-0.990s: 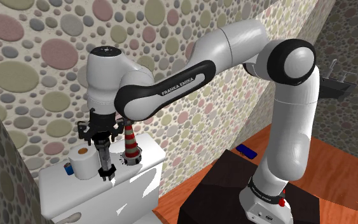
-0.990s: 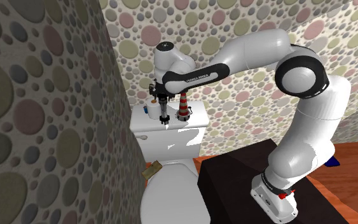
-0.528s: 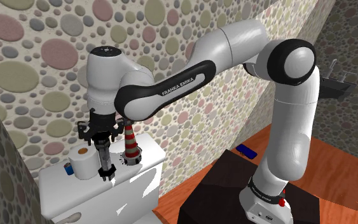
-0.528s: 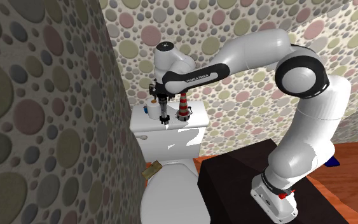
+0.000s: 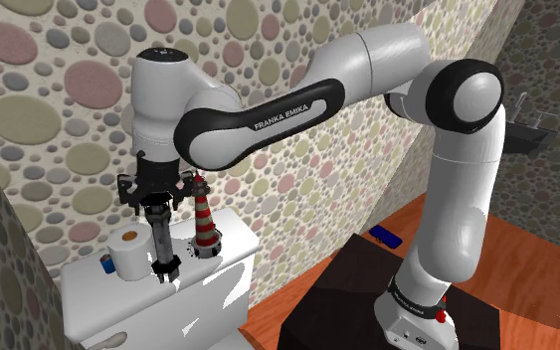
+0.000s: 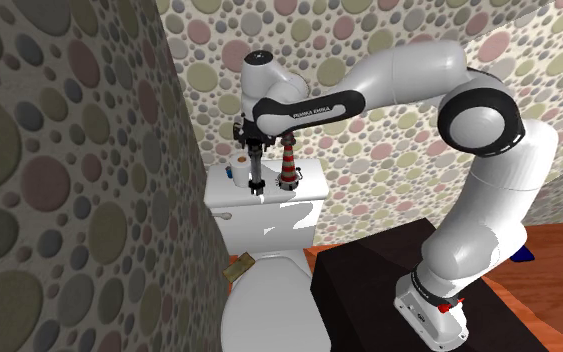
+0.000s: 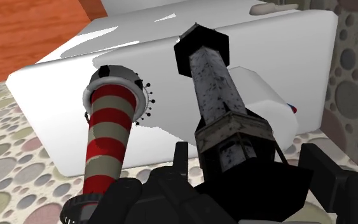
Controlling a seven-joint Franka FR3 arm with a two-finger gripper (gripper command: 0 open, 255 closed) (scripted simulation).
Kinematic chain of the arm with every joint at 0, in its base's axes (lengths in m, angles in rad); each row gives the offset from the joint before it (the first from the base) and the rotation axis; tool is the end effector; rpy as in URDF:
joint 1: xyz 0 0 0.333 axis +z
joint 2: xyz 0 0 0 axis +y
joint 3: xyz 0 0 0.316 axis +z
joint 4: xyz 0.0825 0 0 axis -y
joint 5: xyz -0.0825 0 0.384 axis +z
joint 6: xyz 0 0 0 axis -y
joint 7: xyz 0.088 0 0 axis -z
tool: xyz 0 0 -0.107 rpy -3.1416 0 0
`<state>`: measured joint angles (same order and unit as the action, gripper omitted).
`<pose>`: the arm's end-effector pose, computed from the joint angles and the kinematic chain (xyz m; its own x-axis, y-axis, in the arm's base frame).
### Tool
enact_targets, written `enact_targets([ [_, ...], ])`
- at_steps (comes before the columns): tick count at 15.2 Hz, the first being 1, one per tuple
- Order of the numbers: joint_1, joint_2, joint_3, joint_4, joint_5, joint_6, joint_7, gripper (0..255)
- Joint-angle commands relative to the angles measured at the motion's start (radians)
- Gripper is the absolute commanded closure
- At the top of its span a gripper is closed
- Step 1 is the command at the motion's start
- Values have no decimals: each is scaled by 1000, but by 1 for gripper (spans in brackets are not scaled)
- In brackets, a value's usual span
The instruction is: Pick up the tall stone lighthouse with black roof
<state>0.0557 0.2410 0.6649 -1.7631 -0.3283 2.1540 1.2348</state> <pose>0.5061 0.3872 0.4716 0.8982 -0.3850 0.2121 -0.3637 -0.9220 -0.1330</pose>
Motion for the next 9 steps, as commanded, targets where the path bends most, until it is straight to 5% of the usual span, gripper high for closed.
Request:
enact_targets([
  [1,-1,-6,3,20,8,-24,-9,255],
  [9,-1,-21,9,86,29,-99,-30,255],
])
